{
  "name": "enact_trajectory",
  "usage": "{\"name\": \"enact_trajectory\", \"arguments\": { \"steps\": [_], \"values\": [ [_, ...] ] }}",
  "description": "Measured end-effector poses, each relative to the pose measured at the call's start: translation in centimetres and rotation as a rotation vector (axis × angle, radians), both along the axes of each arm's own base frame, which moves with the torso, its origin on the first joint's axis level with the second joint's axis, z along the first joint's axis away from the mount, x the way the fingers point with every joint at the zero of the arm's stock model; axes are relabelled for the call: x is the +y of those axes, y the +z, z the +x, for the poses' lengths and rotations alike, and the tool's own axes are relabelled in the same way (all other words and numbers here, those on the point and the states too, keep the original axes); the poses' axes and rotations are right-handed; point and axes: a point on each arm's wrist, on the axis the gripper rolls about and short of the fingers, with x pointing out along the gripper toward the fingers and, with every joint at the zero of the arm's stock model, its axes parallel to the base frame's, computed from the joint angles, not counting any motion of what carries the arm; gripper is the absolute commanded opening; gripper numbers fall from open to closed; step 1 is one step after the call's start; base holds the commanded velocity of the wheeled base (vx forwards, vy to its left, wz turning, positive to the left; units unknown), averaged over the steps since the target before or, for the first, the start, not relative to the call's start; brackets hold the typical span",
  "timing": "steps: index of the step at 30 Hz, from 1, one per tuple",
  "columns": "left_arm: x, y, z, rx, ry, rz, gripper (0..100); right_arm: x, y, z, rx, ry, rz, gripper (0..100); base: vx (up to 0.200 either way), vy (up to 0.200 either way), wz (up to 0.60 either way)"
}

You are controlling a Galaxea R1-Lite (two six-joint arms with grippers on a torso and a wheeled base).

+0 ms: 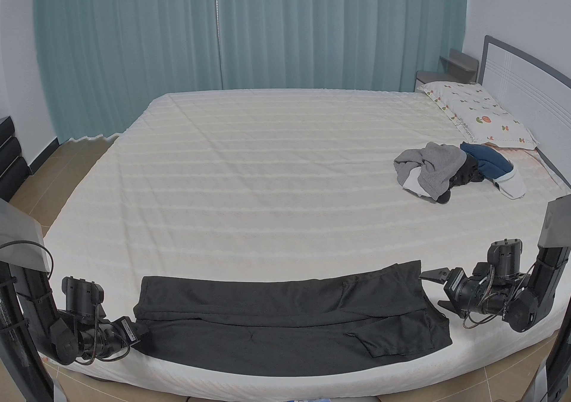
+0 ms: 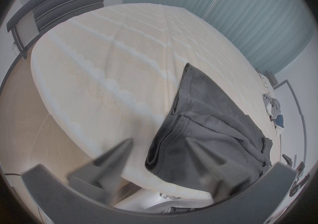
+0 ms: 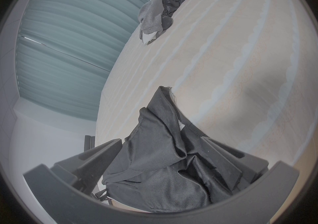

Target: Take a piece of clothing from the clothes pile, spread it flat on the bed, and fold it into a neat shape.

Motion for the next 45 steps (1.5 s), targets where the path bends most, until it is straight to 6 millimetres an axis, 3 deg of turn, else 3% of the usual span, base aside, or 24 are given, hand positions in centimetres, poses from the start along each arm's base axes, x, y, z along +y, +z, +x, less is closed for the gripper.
{"name": "enact_trajectory", "arguments": {
  "steps": [12,23,34,41,42,45],
  "values": [
    [0.3,1.9,2.6,-0.145,0.008,-0.019,100,0.0,0.0,-0.1,0.001,0.0,0.0,100,0.0,0.0,0.0],
    [0.4,1.9,7.3,-0.201,-0.182,-0.008,100,0.0,0.0,-0.1,0.002,0.001,-0.001,100,0.0,0.0,0.0],
    [0.2,-0.6,7.7,-0.135,-0.292,0.015,100,0.0,-0.1,-0.1,0.004,0.002,-0.001,100,0.0,0.0,0.0],
    [0.1,-1.0,7.3,-0.135,-0.296,0.013,100,0.0,-0.2,0.0,0.006,0.003,-0.001,100,0.0,0.0,0.0],
    [0.1,-0.9,7.2,-0.146,-0.298,0.015,0,0.0,-0.2,0.0,0.006,0.003,-0.001,100,0.0,0.0,0.0],
    [-0.1,-0.9,7.0,-0.156,-0.304,0.016,0,0.0,-0.2,0.0,0.008,0.004,-0.001,100,0.0,0.0,0.0]
  ]
}}
